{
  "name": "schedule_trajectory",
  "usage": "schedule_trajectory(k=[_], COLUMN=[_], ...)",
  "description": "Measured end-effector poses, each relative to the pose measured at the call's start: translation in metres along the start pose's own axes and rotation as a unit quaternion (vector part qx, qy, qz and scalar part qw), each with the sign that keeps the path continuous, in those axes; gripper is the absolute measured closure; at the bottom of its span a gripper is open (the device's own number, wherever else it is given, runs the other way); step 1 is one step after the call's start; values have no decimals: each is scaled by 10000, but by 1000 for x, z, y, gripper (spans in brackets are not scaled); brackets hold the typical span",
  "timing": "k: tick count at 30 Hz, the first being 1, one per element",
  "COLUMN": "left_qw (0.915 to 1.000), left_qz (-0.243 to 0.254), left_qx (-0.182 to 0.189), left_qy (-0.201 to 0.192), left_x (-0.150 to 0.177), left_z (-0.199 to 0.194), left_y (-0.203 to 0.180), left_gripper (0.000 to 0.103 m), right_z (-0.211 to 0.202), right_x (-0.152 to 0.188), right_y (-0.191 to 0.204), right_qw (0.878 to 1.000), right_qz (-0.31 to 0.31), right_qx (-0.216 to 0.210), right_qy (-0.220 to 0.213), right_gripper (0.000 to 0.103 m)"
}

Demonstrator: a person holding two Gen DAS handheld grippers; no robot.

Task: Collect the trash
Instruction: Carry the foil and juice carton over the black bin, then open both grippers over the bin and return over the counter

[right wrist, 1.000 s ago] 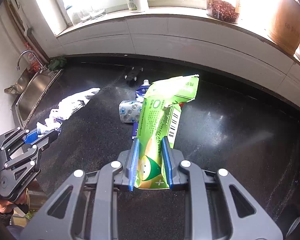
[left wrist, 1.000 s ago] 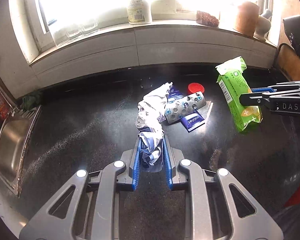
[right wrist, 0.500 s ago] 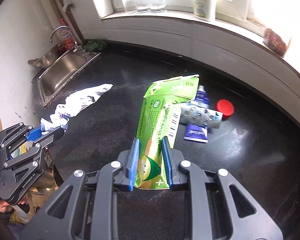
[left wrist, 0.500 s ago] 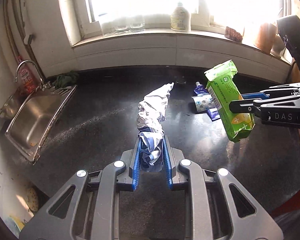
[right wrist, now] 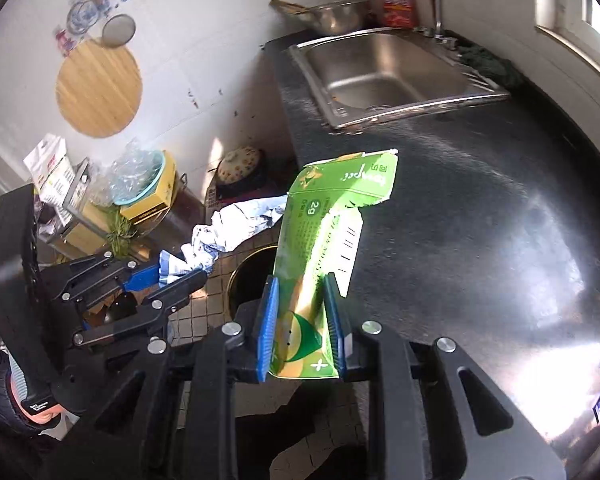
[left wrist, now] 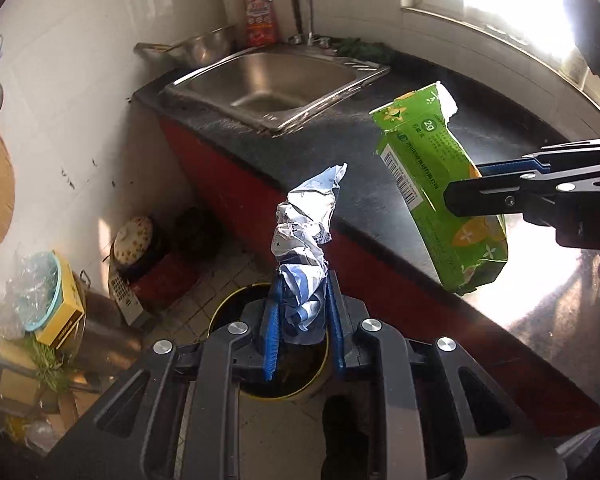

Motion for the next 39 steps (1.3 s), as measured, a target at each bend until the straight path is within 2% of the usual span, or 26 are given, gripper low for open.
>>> schedule_trajectory(k=[3,6,11,16,20,21,22,23,24,25,32,38,39], left_qw=[9991,9972,9932,9893,9894,9896,9897,9892,9892,9899,9905,9940,9948], left_qz=[-312,-567,-792,-930,-854,-830,-825,-843,-863,-872,-854,-642,-574], left_qx=[-86,-18,104,298,460,473,470,476,479,436,326,158,135], left_qy=[282,497,847,1081,1081,1074,1075,1096,1088,1032,1023,875,825], left_x=[29,55,89,106,111,112,112,113,114,113,111,97,92], left_z=[22,53,108,149,161,161,162,162,162,160,148,125,119], left_y=[37,64,86,98,100,99,101,102,103,104,104,99,97], left_gripper=[83,83,83,83,82,82,72,63,40,31,29,23,20], right_z=[45,94,171,214,224,227,228,228,225,225,212,176,166], right_x=[-8,-9,-1,8,6,4,3,0,-3,-4,-5,-14,-17], right_y=[35,55,66,63,54,53,51,49,48,47,46,52,52], right_qw=[9991,9970,9921,9869,9869,9866,9862,9870,9886,9885,9893,9936,9947], right_qz=[-231,-364,-472,-553,-467,-436,-399,-357,-330,-296,-210,-118,-95], right_qx=[-211,-329,-262,-122,-58,-49,-35,-30,-26,-59,-87,-152,-149], right_qy=[295,605,1134,1510,1543,1569,1604,1566,1467,1483,1438,1111,1011], right_gripper=[79,79,79,78,77,69,56,24,18,18,18,18,18])
Point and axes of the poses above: each gripper's, at about its wrist camera, not at the fingertips, and z roughly the way its jaws point, y to its left, x to its underside, the point moved 7 cm from there along z, roughly the way its jaws point, and after that the axes turned 2 degrees about z, right-handed, at the moved point
